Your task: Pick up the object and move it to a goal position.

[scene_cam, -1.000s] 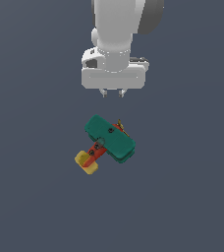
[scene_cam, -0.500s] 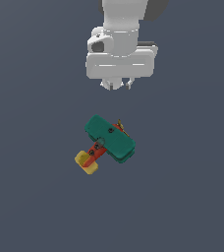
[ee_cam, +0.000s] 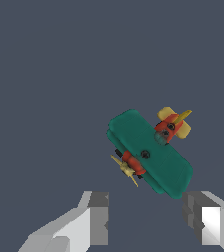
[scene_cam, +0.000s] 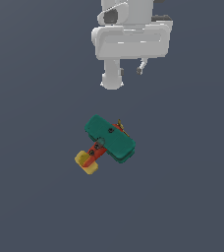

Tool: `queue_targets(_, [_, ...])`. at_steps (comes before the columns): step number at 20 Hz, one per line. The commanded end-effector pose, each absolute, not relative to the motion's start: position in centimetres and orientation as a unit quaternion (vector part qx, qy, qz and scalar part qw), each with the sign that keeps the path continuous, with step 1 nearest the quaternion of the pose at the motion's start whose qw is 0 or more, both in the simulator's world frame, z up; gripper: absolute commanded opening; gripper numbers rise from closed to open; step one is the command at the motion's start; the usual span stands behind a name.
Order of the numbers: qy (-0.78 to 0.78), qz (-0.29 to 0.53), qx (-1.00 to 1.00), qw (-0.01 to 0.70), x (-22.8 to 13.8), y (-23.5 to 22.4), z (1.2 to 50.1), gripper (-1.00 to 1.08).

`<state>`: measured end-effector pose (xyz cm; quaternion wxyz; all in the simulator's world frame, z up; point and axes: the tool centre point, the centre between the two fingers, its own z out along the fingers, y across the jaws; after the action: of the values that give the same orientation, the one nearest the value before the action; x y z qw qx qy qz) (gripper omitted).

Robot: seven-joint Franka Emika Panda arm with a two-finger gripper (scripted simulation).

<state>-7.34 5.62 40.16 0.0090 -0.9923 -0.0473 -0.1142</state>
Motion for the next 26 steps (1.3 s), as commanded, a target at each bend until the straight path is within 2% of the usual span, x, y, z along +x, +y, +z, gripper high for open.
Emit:
queue_targets(1, [-0.054,-0.133,-0.99,0.008,-7.5,6.4,41.4,0.28])
queue_targets(14, [-0.091,-0.223,-0.97,-0.017,-8.8,10.7,46.6,0.28])
queue_targets(26, [-0.124,-0.291,-0.947,-0.061,-10.3,14.6,49.4,0.28])
